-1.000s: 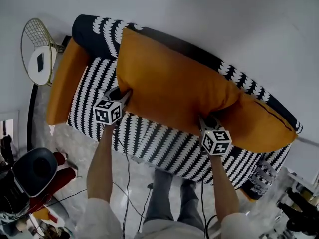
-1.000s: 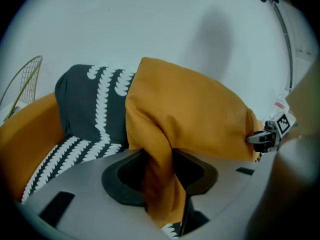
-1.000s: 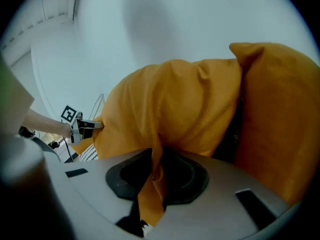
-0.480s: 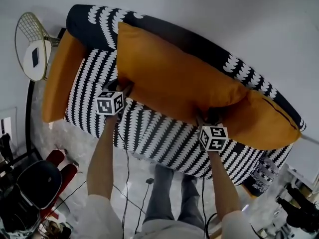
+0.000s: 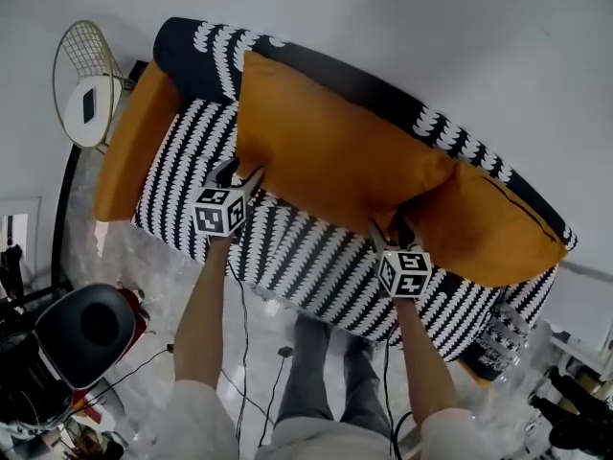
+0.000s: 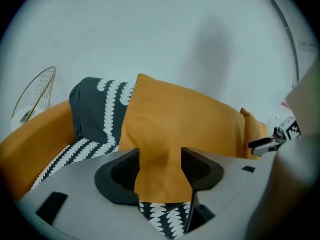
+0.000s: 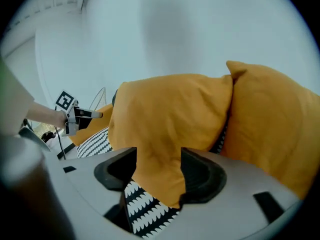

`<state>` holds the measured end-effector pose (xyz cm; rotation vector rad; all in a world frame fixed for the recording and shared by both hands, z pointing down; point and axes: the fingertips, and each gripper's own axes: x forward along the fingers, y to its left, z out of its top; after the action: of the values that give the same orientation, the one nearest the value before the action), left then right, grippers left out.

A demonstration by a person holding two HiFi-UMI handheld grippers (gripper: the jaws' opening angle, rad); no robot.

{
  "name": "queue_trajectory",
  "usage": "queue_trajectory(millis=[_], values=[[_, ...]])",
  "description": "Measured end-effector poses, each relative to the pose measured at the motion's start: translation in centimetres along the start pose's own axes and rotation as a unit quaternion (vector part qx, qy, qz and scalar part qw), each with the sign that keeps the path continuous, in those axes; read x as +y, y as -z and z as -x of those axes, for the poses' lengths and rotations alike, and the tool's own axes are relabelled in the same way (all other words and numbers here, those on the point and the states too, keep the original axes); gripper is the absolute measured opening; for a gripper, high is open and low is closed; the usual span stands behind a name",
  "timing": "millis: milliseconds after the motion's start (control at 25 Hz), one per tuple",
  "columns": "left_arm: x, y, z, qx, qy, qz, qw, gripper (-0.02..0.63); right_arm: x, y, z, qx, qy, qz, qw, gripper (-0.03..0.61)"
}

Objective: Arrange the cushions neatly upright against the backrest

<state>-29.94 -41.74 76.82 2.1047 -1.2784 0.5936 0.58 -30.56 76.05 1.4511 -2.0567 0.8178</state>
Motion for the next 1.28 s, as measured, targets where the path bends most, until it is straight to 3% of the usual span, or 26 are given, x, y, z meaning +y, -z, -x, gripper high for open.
queue_trajectory(millis=[80, 160, 200, 240, 520, 720, 880, 1080, 1280], values=[[-2.5, -1.7, 1.7, -0.018, 0.010, -0.012, 0.9997, 0.204, 0.2, -1.3, 1.9, -0.013, -0.007, 0.011, 1.000, 0.241], [-5.3, -3.3, 3.8, -0.040, 0.015, -0.024, 0.9988, 0.061, 0.2, -2.6, 4.6, -0.028, -0.004, 0.027, 0.999, 0.107], [-6.7, -4.1, 4.9, -0.050, 0.018, -0.028, 0.9982, 0.049, 0.2, -3.2, 6.0, -0.035, -0.005, 0.032, 0.999, 0.045], [-8.0, -4.9, 5.8, -0.059, 0.022, -0.032, 0.9975, 0.034, 0.3, -3.9, 7.3, -0.041, -0.010, 0.032, 0.999, 0.034], [-15.4, -7.9, 10.1, -0.083, 0.045, -0.050, 0.9943, 0.031, 0.0, -6.6, 13.6, -0.072, -0.030, 0.021, 0.997, 0.028], [-21.0, -10.8, 13.7, -0.113, 0.072, -0.089, 0.9869, 0.029, 1.7, -10.7, 18.0, -0.127, -0.040, 0.029, 0.991, 0.028], [-25.8, -13.8, 18.0, -0.142, 0.070, -0.110, 0.9813, 0.029, 3.1, -14.7, 23.3, -0.177, -0.043, 0.059, 0.981, 0.028], [-33.6, -13.5, 24.2, -0.165, 0.067, -0.114, 0.9774, 0.029, 3.2, -15.6, 32.6, -0.220, -0.043, 0.081, 0.971, 0.028], [-40.6, -11.7, 29.3, -0.177, 0.076, -0.131, 0.9725, 0.029, 2.5, -13.9, 40.7, -0.248, -0.037, 0.084, 0.964, 0.028]])
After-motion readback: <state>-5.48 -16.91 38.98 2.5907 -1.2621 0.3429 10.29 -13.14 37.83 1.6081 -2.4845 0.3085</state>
